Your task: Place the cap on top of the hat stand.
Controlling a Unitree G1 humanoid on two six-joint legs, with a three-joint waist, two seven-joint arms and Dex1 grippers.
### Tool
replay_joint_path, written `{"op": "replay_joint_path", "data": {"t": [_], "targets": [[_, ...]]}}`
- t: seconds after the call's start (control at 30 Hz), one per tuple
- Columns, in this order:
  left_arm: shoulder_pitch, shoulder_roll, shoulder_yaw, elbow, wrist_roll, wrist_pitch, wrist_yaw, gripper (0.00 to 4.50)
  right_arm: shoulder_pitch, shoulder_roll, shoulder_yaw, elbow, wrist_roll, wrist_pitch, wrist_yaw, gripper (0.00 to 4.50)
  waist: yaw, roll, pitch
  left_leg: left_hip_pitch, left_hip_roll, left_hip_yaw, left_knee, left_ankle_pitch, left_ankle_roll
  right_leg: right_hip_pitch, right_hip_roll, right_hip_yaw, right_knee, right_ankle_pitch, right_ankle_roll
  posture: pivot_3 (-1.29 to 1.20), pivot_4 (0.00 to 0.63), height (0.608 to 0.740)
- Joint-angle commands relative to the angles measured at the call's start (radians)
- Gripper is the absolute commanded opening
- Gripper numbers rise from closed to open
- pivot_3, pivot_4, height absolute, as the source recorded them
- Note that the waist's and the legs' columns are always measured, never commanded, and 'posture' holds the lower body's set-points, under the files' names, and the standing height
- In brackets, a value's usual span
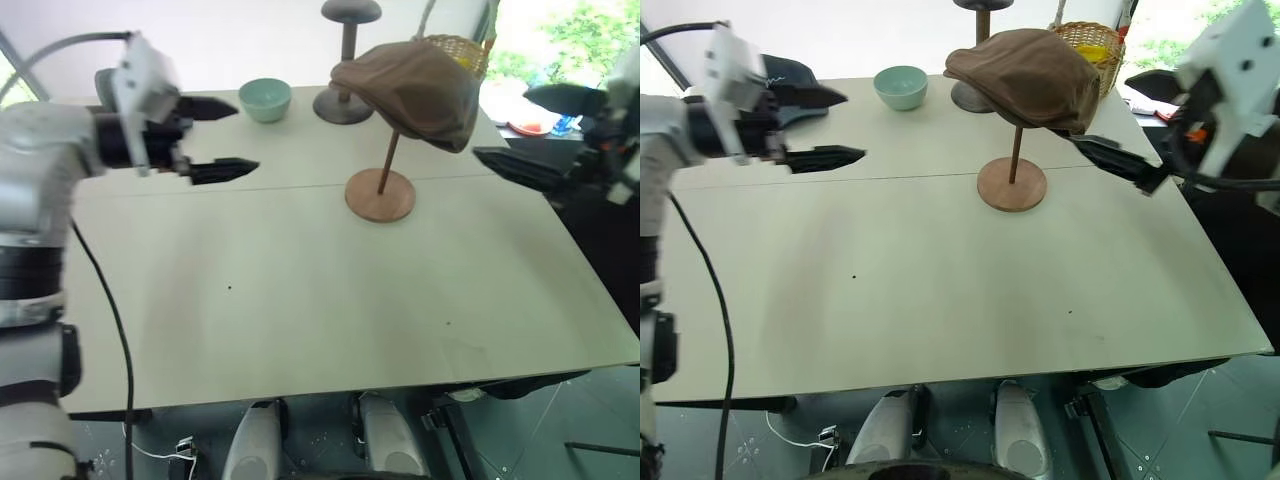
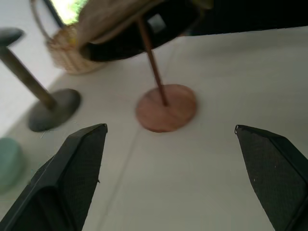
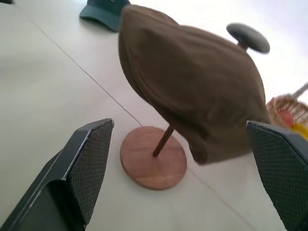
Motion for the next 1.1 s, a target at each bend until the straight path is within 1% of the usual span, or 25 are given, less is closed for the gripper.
{"op": "replay_joint_path", "data": {"t": [0.03, 0.1, 0.17, 0.27, 0.37, 0.43, 0.53, 0.6, 0.7, 0.73, 0.77, 0.83, 0.93, 0.97, 1.0, 1.1], "targets": [[-0.1, 0.04, 0.039, 0.047, -0.093, 0.15, -0.081, 4.45, -0.078, 0.062, 0.13, -0.1, -0.077, -0.014, -0.081, 4.5, 0.006, 0.0, 0.0, 0.0, 0.0, 0.0, 0.0, 0.0, 0.0, 0.0, 0.0, 0.0, 0.0, 0.0, 0.0, 0.0, 0.15, 0.74], [-0.136, 0.045, 0.027, 0.07, -0.098, 0.17, -0.11, 4.45, -0.124, 0.135, 0.204, -0.117, -0.12, 0.005, -0.143, 4.5, 0.008, 0.0, 0.0, -0.001, 0.0, -0.001, 0.001, 0.0, 0.0, 0.0, 0.0, 0.0, 0.0, 0.0, 0.0, 0.0, 0.15, 0.74], [-0.167, 0.038, 0.012, 0.094, -0.083, 0.17, -0.12, 4.45, -0.163, 0.2, 0.3, -0.12, -0.216, -0.011, -0.196, 4.5, 0.007, 0.0, 0.0, -0.002, 0.0, 0.0, 0.002, 0.0, 0.0, 0.0, 0.0, 0.0, -0.001, 0.0, 0.0, 0.0, 0.15, 0.74], [-0.208, 0.013, -0.011, 0.129, -0.051, 0.154, -0.117, 4.45, -0.223, 0.258, 0.456, -0.066, -0.432, -0.06, -0.275, 4.5, 0.007, -0.001, 0.0, -0.003, -0.001, -0.001, 0.002, 0.0, 0.0, 0.0, 0.0, 0.0, 0.0, 0.0, 0.0, 0.0, 0.15, 0.74], [-0.24, -0.005, -0.017, 0.146, -0.039, 0.154, -0.12, 4.45, -0.267, 0.261, 0.605, 0.011, -0.675, -0.161, -0.304, 4.5, 0.006, -0.001, 0.0, -0.005, -0.001, 0.0, 0.002, 0.0, 0.0, -0.003, 0.0, 0.0, 0.0, 0.0, 0.0, 0.0, 0.15, 0.74], [-0.248, -0.011, -0.023, 0.149, -0.026, 0.139, -0.125, 4.45, -0.276, 0.3, 0.64, 0.055, -0.734, -0.182, -0.299, 4.5, 0.004, -0.001, 0.0, -0.007, -0.001, 0.0, 0.002, 0.0, 0.0, -0.005, 0.0, 0.0, 0.001, 0.0, 0.0, 0.0, 0.15, 0.74], [-0.246, -0.022, -0.03, 0.153, -0.004, 0.11, -0.121, 4.45, -0.307, 0.347, 0.709, 0.165, -0.867, -0.262, -0.279, 4.5, 0.001, -0.001, 0.0, -0.006, -0.001, 0.0, 0.001, 0.0, 0.0, -0.006, 0.0, 0.0, 0.002, 0.002, 0.003, 0.0, 0.15, 0.74], [-0.248, -0.031, -0.025, 0.156, -0.002, 0.105, -0.116, 4.45, -0.32, 0.382, 0.73, 0.233, -0.935, -0.302, -0.278, 4.5, 0.001, -0.001, 0.0, -0.007, -0.001, 0.0, 0.001, 0.0, 0.0, -0.007, 0.001, 0.001, 0.005, 0.002, 0.004, 0.0, 0.15, 0.74], [-0.251, -0.042, -0.02, 0.161, 0.006, 0.097, -0.104, 4.45, -0.323, 0.419, 0.739, 0.283, -1.026, -0.358, -0.272, 4.5, 0.0, -0.001, 0.0, -0.007, -0.001, 0.0, 0.002, 0.0, 0.0, -0.009, 0.001, 0.001, 0.008, 0.002, 0.004, 0.0, 0.15, 0.74], [-0.254, -0.045, -0.018, 0.165, 0.007, 0.096, -0.1, 4.5, -0.323, 0.426, 0.74, 0.294, -1.055, -0.375, -0.268, 3.95, 0.001, -0.001, 0.0, -0.007, -0.001, 0.0, 0.002, 0.0, 0.0, -0.009, 0.001, 0.001, 0.009, 0.001, 0.004, 0.0, 0.15, 0.74], [-0.256, -0.049, -0.016, 0.169, 0.008, 0.094, -0.097, 4.5, -0.325, 0.434, 0.739, 0.305, -1.088, -0.389, -0.267, 3.68, 0.001, -0.001, 0.0, -0.007, -0.001, 0.0, 0.002, 0.0, 0.0, -0.009, 0.001, 0.001, 0.009, 0.001, 0.004, 0.0, 0.15, 0.74], [-0.26, -0.055, -0.014, 0.176, 0.01, 0.089, -0.089, 4.5, -0.326, 0.449, 0.73, 0.318, -1.135, -0.41, -0.26, 2.59, 0.0, -0.001, 0.0, -0.007, -0.001, 0.0, 0.002, 0.0, 0.0, -0.009, 0.001, 0.001, 0.009, 0.001, 0.004, 0.0, 0.15, 0.74], [-0.259, -0.06, -0.011, 0.178, 0.01, 0.089, -0.081, 4.5, -0.322, 0.465, 0.709, 0.319, -1.192, -0.432, -0.249, 1.09, 0.0, -0.001, 0.0, -0.006, -0.001, 0.0, 0.002, 0.0, 0.0, -0.009, 0.001, 0.001, 0.01, 0.001, 0.004, 0.0, 0.15, 0.74], [-0.257, -0.061, -0.01, 0.175, 0.01, 0.088, -0.08, 4.5, -0.32, 0.468, 0.703, 0.316, -1.21, -0.441, -0.246, 0.46, 0.0, -0.001, 0.0, -0.006, -0.001, 0.0, 0.002, 0.0, 0.0, -0.009, 0.001, 0.001, 0.01, 0.001, 0.004, 0.0, 0.15, 0.74], [-0.255, -0.062, -0.009, 0.172, 0.01, 0.089, -0.078, 4.5, -0.316, 0.47, 0.692, 0.31, -1.224, -0.452, -0.246, 0.02, 0.0, -0.001, 0.0, -0.006, -0.001, 0.0, 0.002, 0.0, 0.0, -0.009, 0.001, 0.001, 0.01, 0.001, 0.004, 0.0, 0.15, 0.74], [-0.247, -0.063, -0.006, 0.163, 0.009, 0.088, -0.075, 4.5, -0.306, 0.468, 0.654, 0.293, -1.239, -0.5, -0.236, 0.02, 0.0, -0.001, 0.0, -0.006, -0.001, 0.0, 0.002, 0.0, 0.0, -0.01, 0.001, 0.001, 0.01, 0.001, 0.004, 0.0, 0.15, 0.74]]}}
